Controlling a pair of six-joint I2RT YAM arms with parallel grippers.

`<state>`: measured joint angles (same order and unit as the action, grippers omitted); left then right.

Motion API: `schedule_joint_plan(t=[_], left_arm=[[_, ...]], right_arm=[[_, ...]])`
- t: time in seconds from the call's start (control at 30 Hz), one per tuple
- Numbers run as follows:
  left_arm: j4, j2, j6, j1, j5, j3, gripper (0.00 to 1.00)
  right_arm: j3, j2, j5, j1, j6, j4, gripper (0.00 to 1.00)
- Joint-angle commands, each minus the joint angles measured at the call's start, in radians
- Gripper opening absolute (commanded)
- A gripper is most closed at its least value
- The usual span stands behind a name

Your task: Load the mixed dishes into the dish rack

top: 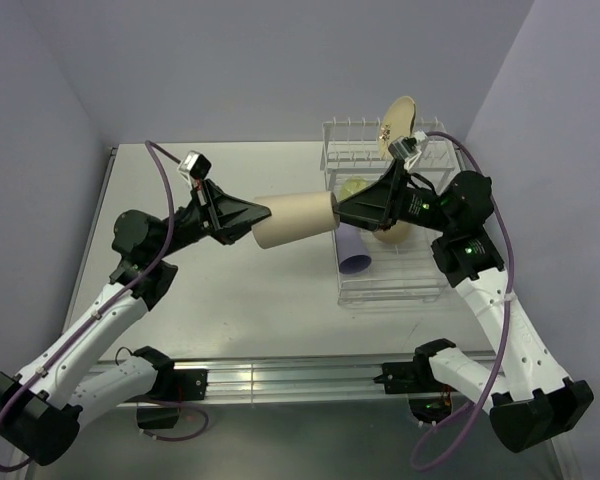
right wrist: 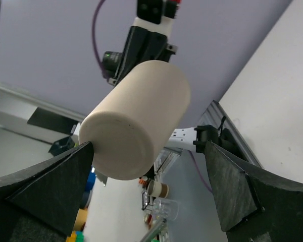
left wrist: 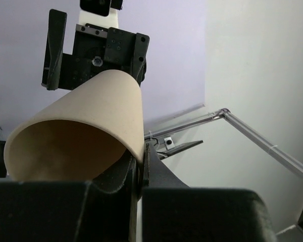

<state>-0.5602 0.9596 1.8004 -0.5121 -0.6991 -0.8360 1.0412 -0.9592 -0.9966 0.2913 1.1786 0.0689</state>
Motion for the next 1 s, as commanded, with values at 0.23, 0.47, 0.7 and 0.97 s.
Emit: schedule_joint_plan(t=[0.23,0.47,0.7,0.97], left_arm=[[-0.058,0.036,0.005,-0.072,0.015,0.012,0.0],[-0.009,0.01,-0.013,-0.072,0.026,0.044,0.0],[0.055,0.027,-0.045,-0.075,0.029,0.006,0.0],[0.235,0.09,-0.157,-0.085,0.05,-0.155,0.0]], right_arm=[[0.036,0.02,-0.092,0.052,0.139,0.221,0.98],[0.085,0.02,-0.106,0.057,0.19,0.279,0.98],[0.094,0.02,-0.097,0.08,0.158,0.188,0.98],[0.285,-0.036,0.033,0.132,-0.27,-0.335,0.95]])
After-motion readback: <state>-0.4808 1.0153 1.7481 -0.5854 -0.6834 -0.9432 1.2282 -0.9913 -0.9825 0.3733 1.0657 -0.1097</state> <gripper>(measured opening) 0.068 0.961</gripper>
